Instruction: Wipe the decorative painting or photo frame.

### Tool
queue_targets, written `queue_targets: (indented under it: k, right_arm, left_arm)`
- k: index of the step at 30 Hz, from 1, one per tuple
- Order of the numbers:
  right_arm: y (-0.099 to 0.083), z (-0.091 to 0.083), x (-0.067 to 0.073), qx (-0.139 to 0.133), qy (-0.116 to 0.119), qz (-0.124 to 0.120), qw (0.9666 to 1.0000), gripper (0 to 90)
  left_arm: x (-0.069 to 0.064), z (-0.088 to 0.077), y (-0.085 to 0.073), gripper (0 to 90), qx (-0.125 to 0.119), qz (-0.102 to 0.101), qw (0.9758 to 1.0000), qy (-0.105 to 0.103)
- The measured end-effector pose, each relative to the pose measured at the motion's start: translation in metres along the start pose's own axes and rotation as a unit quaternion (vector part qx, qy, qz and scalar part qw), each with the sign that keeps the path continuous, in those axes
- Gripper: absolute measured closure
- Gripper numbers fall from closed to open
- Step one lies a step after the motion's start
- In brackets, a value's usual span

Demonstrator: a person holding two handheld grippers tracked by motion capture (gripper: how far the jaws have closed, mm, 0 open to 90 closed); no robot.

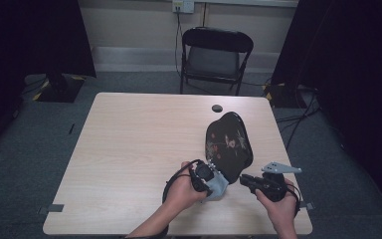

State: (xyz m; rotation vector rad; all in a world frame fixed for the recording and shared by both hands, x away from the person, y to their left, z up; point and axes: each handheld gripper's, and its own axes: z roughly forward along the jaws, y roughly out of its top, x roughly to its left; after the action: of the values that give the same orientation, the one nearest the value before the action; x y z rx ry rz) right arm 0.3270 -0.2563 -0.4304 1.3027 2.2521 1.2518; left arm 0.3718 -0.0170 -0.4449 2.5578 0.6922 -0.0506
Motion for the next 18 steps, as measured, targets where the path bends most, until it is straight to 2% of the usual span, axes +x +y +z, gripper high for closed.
queue_targets:
  k: [7,14,18]
  right_arm:
    - [-0.001,0.001,-0.001,0.004,-0.003,0.001,1.0,79.6]
    - [-0.002,0.002,-0.002,0.004,-0.005,0.004,1.0,79.4]
    - [-0.003,0.003,-0.002,0.005,-0.005,0.003,1.0,79.1]
  left_arm:
    - [-0.009,-0.036,0.013,79.9,-0.036,0.019,0.9992,0.002]
    - [-0.02,-0.08,0.036,79.9,-0.076,0.043,0.9961,0.007]
    - [-0.027,-0.094,0.046,79.8,-0.091,0.054,0.9944,0.007]
